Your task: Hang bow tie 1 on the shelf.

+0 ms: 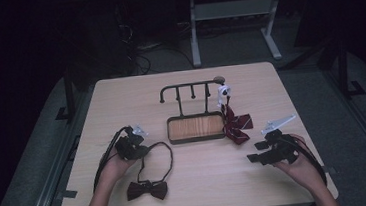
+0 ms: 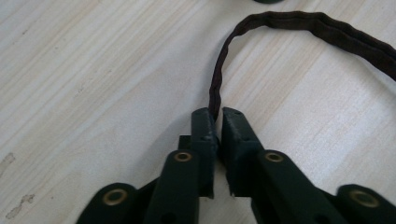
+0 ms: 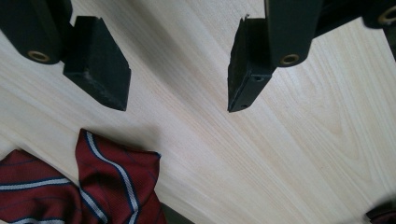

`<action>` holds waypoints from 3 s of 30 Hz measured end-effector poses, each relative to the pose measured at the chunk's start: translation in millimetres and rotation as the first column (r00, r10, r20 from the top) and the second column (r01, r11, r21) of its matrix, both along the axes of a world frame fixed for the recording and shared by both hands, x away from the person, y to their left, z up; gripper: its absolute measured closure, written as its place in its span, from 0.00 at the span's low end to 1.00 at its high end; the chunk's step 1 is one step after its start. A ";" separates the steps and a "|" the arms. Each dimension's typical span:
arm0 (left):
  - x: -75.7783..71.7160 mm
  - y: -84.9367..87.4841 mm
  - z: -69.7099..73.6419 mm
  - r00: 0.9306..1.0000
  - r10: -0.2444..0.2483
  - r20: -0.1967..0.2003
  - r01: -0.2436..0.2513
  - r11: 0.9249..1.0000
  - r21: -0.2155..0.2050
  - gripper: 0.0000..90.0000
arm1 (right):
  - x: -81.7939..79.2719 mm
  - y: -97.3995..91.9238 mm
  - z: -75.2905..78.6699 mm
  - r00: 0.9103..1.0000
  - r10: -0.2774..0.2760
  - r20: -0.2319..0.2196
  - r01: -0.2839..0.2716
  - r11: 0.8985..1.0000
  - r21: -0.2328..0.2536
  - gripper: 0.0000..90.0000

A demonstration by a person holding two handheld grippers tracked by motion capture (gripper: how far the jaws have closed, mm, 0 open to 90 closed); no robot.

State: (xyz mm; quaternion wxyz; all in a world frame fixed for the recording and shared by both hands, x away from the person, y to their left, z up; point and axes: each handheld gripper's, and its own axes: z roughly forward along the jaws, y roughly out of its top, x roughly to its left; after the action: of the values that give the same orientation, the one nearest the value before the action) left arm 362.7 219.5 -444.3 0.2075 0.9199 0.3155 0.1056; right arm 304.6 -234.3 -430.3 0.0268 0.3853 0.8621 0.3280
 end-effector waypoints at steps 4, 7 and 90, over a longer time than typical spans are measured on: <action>-0.8 -0.6 0.3 1.000 -0.012 -0.004 0.012 1.000 0.005 0.99 | -0.1 -1.0 0.0 1.000 0.002 0.009 -0.002 1.000 0.004 0.44; -1.2 -0.4 0.8 1.000 -0.017 -0.008 0.017 1.000 0.005 0.99 | -0.3 -1.4 -0.5 1.000 0.002 0.009 -0.002 1.000 0.006 0.44; -24.3 -12.4 113.6 0.977 -0.206 0.048 0.209 0.975 -0.070 1.00 | 1.4 -27.3 -5.4 0.998 -0.051 0.028 0.050 0.997 0.053 0.44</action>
State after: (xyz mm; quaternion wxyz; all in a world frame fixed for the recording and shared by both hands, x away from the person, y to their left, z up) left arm 338.4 207.1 -330.7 0.2581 0.9371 0.2171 0.0901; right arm 306.0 -261.6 -435.7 0.0374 0.4029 0.8427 0.3552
